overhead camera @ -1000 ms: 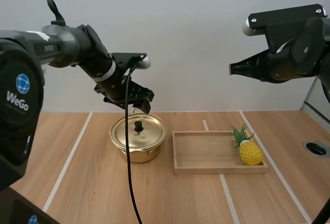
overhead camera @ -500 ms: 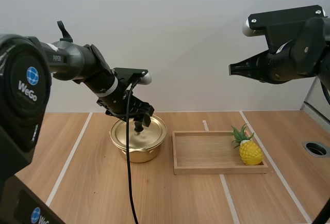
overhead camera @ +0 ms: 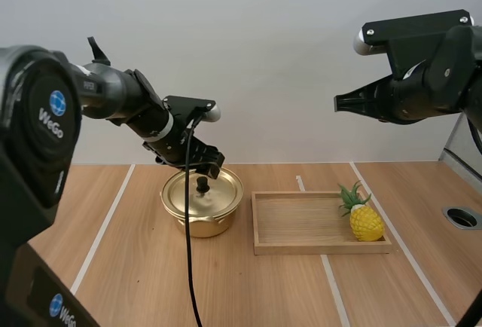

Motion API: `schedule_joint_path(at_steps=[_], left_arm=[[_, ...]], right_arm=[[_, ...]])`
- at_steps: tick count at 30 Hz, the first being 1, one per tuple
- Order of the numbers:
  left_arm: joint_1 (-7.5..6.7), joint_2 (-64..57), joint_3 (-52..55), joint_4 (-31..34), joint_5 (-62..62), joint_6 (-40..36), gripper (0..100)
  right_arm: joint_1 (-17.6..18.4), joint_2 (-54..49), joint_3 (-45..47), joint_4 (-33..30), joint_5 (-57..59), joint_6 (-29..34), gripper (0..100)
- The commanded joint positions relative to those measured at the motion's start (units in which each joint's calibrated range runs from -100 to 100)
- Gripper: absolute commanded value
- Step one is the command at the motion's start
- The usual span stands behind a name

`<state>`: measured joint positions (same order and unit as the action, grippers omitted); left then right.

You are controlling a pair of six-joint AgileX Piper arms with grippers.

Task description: Open the pot, put the pineapple inside, and close it

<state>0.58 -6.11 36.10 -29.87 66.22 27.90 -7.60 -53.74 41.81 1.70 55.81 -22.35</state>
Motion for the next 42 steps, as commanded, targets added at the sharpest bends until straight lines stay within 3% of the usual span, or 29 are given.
schedule_joint_path(at_steps=[1, 42], left_arm=[[-0.19, 1.25, 0.13, -1.42, -0.58, 0.19, 100], [-0.19, 5.58, 0.13, -2.67, -1.96, 2.38, 100]], right_arm=[[-0.18, -0.16, -0.44, 0.11, 0.09, 0.05, 0], [-0.18, -0.16, -0.44, 0.11, 0.46, 0.05, 0]])
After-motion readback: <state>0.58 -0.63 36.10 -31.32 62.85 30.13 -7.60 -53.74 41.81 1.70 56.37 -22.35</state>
